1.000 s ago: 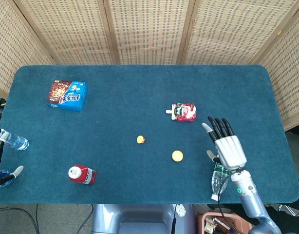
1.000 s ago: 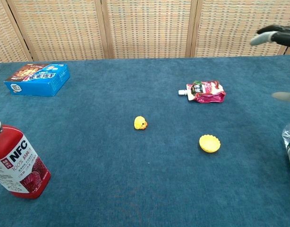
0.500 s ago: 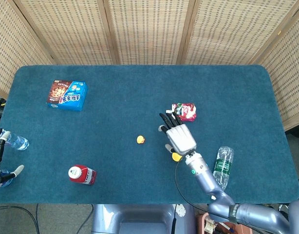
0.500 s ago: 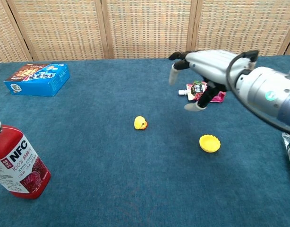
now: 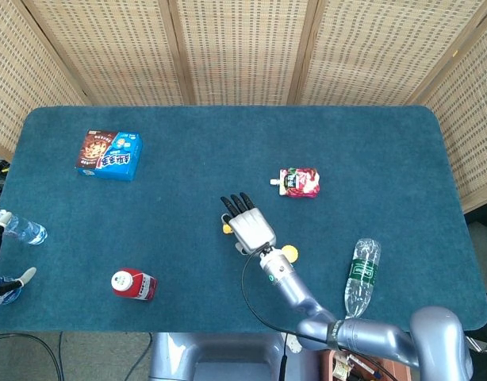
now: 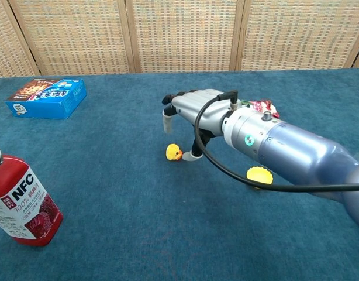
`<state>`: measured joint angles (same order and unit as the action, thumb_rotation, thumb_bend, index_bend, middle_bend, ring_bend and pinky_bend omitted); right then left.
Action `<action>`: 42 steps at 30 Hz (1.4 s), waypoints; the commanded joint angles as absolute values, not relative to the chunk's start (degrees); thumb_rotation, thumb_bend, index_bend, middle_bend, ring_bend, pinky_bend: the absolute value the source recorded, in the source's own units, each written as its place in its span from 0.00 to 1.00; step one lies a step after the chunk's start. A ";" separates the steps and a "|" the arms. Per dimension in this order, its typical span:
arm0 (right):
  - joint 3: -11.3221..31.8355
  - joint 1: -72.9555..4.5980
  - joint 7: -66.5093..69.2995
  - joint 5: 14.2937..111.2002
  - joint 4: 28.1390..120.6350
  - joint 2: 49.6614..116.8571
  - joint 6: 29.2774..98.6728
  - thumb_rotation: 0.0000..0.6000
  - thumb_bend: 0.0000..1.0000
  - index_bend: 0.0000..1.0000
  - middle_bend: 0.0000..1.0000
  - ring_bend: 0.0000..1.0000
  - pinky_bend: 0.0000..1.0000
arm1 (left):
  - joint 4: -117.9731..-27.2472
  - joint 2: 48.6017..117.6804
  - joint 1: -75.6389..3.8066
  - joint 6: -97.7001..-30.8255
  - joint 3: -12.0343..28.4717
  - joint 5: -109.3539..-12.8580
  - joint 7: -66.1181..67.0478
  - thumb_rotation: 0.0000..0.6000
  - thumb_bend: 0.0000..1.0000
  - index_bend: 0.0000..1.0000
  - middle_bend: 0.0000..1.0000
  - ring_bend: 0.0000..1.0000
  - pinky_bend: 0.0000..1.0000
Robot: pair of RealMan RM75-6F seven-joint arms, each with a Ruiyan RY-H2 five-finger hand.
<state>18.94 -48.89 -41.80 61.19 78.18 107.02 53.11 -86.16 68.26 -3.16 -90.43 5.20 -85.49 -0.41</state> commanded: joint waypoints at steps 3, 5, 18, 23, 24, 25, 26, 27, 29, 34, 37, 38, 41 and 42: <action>19.47 -50.92 -41.78 59.22 75.44 108.59 51.95 1.00 0.21 0.36 0.05 0.00 0.00 | -86.02 68.27 -3.20 -90.20 5.24 -85.18 -0.63 1.00 0.08 0.00 0.00 0.00 0.00; 19.59 -51.58 -41.75 58.56 74.48 109.06 51.52 1.00 0.21 0.36 0.05 0.00 0.00 | -85.99 68.25 -3.20 -90.20 5.29 -85.08 -0.64 1.00 0.08 0.00 0.00 0.00 0.00; 20.01 -57.61 -40.66 54.06 64.79 112.94 47.25 1.00 0.21 0.37 0.05 0.00 0.00 | -85.50 68.29 -3.39 -89.44 5.86 -83.52 -0.76 1.00 0.08 0.00 0.00 0.00 0.00; 19.48 -58.90 -40.73 52.67 62.42 113.41 46.30 1.00 0.21 0.38 0.06 0.00 0.00 | -85.23 68.41 -3.57 -88.93 5.85 -83.24 -0.75 1.00 0.08 0.00 0.00 0.00 0.00; 19.28 -59.13 -40.81 52.43 61.96 113.48 46.18 1.00 0.21 0.39 0.06 0.00 0.00 | -85.16 68.43 -3.60 -88.85 5.88 -83.12 -0.76 1.00 0.08 0.00 0.00 0.00 0.00; 19.19 -59.26 -40.78 52.20 61.68 113.52 46.05 1.00 0.21 0.39 0.06 0.00 0.00 | -85.11 68.45 -3.62 -88.81 5.89 -83.10 -0.75 1.00 0.08 0.00 0.00 0.00 0.00; 19.11 -59.38 -40.71 51.95 61.44 113.55 45.95 1.00 0.21 0.39 0.07 0.00 0.00 | -85.09 68.45 -3.64 -88.78 5.89 -83.09 -0.76 1.00 0.08 0.00 0.00 0.00 0.00; 19.04 -59.50 -40.66 51.75 61.24 113.56 45.85 1.00 0.21 0.40 0.07 0.00 0.00 | -85.09 68.44 -3.66 -88.75 5.88 -83.09 -0.76 1.00 0.08 0.00 0.00 0.00 0.00; 18.81 -59.65 -40.64 51.37 60.91 113.52 45.77 1.00 0.21 0.41 0.08 0.00 0.00 | -85.08 68.42 -3.66 -88.64 5.84 -83.02 -0.82 1.00 0.08 0.00 0.00 0.00 0.00; 18.02 -59.83 -40.70 50.60 60.69 113.34 45.96 1.00 0.21 0.43 0.10 0.00 0.00 | -85.06 68.48 -3.74 -88.56 5.83 -82.99 -0.73 1.00 0.08 0.00 0.00 0.00 0.00; 17.68 -60.07 -40.91 50.23 60.73 113.30 46.13 1.00 0.21 0.45 0.12 0.00 0.00 | -85.16 68.54 -3.74 -88.57 5.72 -83.11 -0.59 1.00 0.08 0.00 0.00 0.00 0.00; 17.59 -60.15 -40.98 50.23 60.79 113.30 46.27 1.00 0.21 0.47 0.13 0.00 0.00 | -85.15 68.56 -3.76 -88.53 5.69 -83.14 -0.53 1.00 0.08 0.00 0.00 0.00 0.00; 17.29 -60.28 -41.04 50.19 61.14 113.23 46.62 1.00 0.21 0.50 0.16 0.00 0.00 | -85.08 68.63 -3.81 -88.47 5.64 -83.17 -0.42 1.00 0.08 0.00 0.00 0.00 0.00; 17.22 -60.31 -41.10 50.16 61.20 113.21 46.70 1.00 0.21 0.50 0.17 0.00 0.00 | -85.07 68.64 -3.81 -88.47 5.63 -83.17 -0.41 1.00 0.08 0.00 0.00 0.00 0.00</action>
